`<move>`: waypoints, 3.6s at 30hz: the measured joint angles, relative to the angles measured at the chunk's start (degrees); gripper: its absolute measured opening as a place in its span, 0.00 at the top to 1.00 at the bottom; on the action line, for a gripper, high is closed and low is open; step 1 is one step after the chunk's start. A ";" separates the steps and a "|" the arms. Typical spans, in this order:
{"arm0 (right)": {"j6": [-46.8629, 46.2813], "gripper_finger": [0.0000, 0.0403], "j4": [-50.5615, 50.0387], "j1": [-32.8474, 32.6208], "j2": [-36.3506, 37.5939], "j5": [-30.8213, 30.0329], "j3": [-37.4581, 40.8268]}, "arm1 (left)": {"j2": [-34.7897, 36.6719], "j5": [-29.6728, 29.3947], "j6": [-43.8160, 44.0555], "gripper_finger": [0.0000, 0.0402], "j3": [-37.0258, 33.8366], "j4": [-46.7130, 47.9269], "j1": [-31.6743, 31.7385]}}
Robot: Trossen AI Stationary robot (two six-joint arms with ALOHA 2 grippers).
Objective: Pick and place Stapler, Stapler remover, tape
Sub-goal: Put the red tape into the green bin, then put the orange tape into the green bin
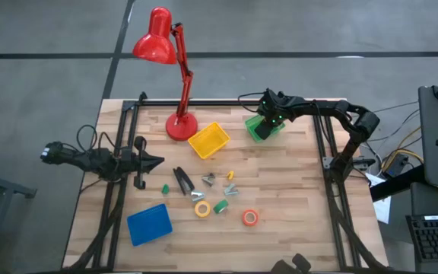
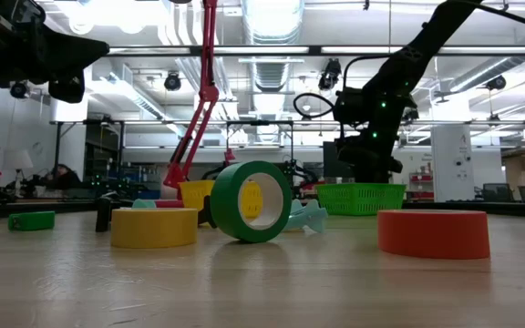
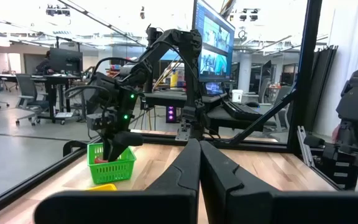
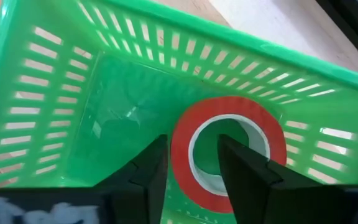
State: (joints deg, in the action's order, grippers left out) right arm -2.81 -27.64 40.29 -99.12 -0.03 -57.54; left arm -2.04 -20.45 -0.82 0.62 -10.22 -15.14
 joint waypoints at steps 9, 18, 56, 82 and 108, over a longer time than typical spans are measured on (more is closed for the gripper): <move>0.11 0.58 -2.17 -0.47 3.33 -0.11 -1.02 | 0.00 0.00 -0.02 0.98 0.00 0.00 0.02; -0.03 0.60 -3.74 -6.44 9.73 -0.09 -0.78 | 0.00 0.00 0.00 0.98 0.00 0.00 0.00; -5.90 0.62 0.58 -48.74 12.80 0.13 -0.24 | 0.00 0.00 -0.02 0.98 0.02 -0.02 0.02; -19.54 0.50 14.74 -62.18 12.77 -4.48 7.78 | 0.00 0.02 -0.02 0.98 0.01 -0.01 0.01; -22.73 0.55 22.96 -64.11 0.13 -3.79 10.35 | -0.23 0.00 0.00 0.98 0.01 0.38 0.02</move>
State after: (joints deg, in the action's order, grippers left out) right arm -25.54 -4.68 -23.81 -98.99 -3.82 -47.19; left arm -2.27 -20.45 -0.82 0.63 -9.84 -15.12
